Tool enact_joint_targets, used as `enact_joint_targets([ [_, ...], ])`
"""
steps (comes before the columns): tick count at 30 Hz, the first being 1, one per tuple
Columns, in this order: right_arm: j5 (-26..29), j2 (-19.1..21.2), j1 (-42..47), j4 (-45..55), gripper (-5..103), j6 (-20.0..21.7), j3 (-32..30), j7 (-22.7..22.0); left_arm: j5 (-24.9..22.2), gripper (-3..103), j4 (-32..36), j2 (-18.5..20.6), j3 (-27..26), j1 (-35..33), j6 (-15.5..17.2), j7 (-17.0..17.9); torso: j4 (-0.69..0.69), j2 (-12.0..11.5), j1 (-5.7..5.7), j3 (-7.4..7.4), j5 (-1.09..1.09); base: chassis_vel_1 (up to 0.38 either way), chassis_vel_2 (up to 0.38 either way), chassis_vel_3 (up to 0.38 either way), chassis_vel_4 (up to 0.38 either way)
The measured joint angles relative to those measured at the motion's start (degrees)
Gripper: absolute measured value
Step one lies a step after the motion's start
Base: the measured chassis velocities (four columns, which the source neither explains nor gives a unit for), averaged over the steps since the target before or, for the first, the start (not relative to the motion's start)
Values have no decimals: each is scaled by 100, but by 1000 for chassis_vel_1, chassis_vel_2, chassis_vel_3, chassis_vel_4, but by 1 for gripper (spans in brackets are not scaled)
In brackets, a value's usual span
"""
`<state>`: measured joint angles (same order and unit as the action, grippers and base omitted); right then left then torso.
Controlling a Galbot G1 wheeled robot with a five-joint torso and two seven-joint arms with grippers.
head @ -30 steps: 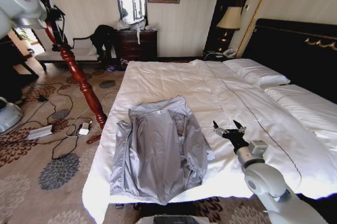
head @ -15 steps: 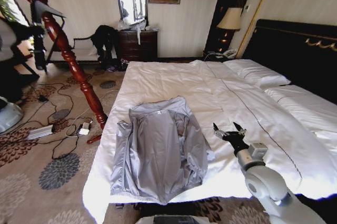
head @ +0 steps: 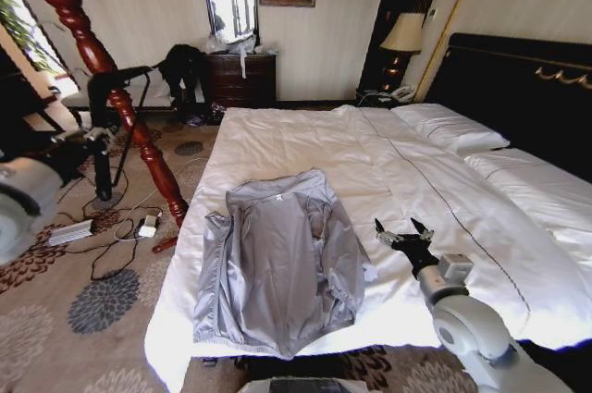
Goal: Pick up the clothes from the bed and hang them on the clothes hanger.
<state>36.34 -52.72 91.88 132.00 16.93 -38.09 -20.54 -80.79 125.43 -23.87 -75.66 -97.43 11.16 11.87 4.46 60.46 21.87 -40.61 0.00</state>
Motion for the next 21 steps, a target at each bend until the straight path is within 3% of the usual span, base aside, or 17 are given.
enact_joint_targets([
  [3, 129, 39, -4, -13, 100, 20, 0, -7, 279, 17, 0, -310, 288, -30, -148, -368, 0, 0, 0, 0, 1, 0, 0, 0, 0],
  [13, 497, 88, -710, -543, 100, 99, 255, -132, 1184, 17, -184, -905, 1359, 39, -566, -906, 1, 0, 1, 0, 0, 0, 0, 0, 0],
  [21, 1004, 159, -2230, -1611, 100, 392, 1229, -368, 1913, 17, -154, -1344, 2284, 12, -798, -1178, 0, -1, 1, -1, 1, 0, 0, 0, 0],
])
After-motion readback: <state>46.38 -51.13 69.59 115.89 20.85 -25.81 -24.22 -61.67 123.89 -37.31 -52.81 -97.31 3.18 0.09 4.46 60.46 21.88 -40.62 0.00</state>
